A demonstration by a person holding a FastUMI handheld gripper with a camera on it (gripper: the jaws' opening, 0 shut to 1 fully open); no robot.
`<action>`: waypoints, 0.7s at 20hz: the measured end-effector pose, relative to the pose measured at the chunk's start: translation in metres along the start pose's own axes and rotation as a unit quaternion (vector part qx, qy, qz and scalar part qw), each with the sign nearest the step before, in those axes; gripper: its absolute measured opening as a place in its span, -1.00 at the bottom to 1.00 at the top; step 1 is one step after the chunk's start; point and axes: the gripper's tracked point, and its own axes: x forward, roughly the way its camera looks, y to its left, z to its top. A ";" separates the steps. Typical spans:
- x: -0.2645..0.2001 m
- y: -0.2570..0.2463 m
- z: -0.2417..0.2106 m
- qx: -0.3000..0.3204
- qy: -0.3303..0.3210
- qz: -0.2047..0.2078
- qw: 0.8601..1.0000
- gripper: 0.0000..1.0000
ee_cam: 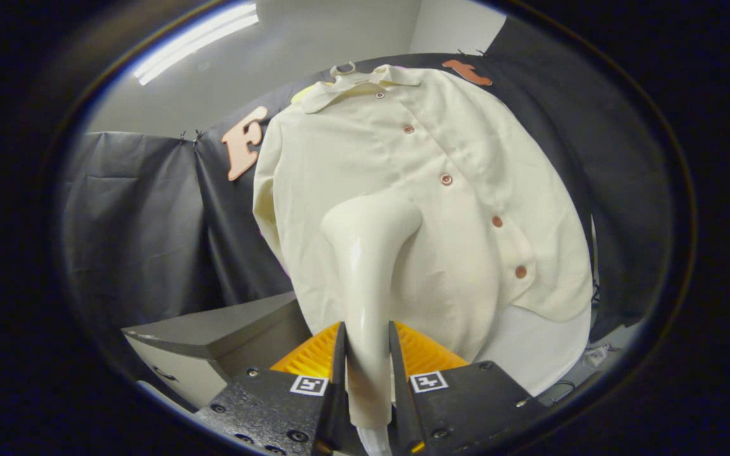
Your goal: Iron the clothes twice with a garment steamer, once on the left side and once on the right side.
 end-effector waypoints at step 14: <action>-0.046 -0.051 -0.082 0.062 0.056 -0.029 0.996 -0.34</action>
